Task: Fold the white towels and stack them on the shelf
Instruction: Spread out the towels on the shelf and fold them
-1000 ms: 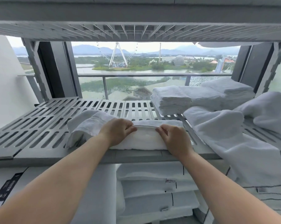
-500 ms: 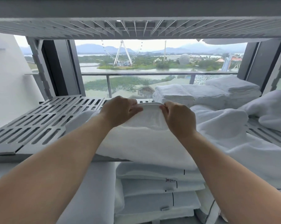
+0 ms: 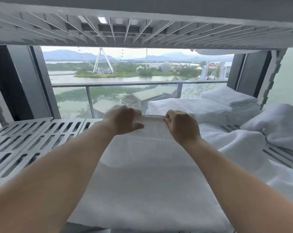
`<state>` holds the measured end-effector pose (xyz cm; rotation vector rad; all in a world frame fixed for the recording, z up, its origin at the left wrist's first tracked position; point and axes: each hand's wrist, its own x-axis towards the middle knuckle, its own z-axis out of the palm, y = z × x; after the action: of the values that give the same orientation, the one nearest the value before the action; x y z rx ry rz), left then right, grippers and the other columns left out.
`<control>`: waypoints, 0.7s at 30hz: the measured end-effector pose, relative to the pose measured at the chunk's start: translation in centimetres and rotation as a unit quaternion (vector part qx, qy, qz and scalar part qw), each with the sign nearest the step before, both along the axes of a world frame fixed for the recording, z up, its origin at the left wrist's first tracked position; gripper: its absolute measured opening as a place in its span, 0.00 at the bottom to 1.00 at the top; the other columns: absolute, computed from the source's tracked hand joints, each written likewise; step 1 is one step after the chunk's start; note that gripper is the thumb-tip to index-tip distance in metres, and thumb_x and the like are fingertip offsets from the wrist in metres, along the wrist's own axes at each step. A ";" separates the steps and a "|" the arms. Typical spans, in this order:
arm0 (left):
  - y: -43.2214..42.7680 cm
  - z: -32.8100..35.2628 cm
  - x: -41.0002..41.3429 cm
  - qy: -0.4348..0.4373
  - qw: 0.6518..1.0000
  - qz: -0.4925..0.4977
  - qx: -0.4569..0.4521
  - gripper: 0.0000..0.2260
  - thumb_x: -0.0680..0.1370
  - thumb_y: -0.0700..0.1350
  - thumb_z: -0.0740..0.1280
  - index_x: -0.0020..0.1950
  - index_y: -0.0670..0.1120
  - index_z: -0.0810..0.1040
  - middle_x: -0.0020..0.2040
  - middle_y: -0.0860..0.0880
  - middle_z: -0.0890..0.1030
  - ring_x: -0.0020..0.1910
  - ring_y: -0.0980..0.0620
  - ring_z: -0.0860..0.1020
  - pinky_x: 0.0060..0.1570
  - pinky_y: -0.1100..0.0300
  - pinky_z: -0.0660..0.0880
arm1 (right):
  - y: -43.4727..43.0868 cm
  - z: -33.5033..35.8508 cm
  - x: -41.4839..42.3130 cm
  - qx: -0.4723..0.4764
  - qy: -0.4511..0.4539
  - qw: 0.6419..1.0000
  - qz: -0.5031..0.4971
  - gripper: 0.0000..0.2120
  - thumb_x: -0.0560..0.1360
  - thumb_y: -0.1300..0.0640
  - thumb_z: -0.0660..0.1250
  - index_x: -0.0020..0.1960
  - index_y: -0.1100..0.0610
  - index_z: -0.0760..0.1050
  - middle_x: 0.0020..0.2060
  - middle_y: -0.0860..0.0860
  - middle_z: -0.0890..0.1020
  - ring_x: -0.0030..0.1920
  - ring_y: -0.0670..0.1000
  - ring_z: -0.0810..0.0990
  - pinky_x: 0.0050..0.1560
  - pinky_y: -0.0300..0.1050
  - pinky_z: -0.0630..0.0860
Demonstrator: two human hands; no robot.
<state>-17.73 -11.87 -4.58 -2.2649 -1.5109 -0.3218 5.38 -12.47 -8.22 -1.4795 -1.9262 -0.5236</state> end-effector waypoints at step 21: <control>3.7 -4.2 1.9 -0.066 0.982 0.091 -0.155 0.13 0.76 0.49 0.68 0.60 0.59 0.77 0.59 0.56 0.79 0.59 0.51 0.77 0.57 0.54 0.75 | 5.3 -5.0 2.6 -0.189 -0.085 0.975 -0.085 0.10 0.79 0.56 0.62 0.58 0.52 0.77 0.57 0.52 0.80 0.62 0.55 0.75 0.59 0.50 0.73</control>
<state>-15.82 -8.15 -8.80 -2.3484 -1.9399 -0.1978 7.95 -7.18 -13.18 -1.9061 -2.1296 -0.3802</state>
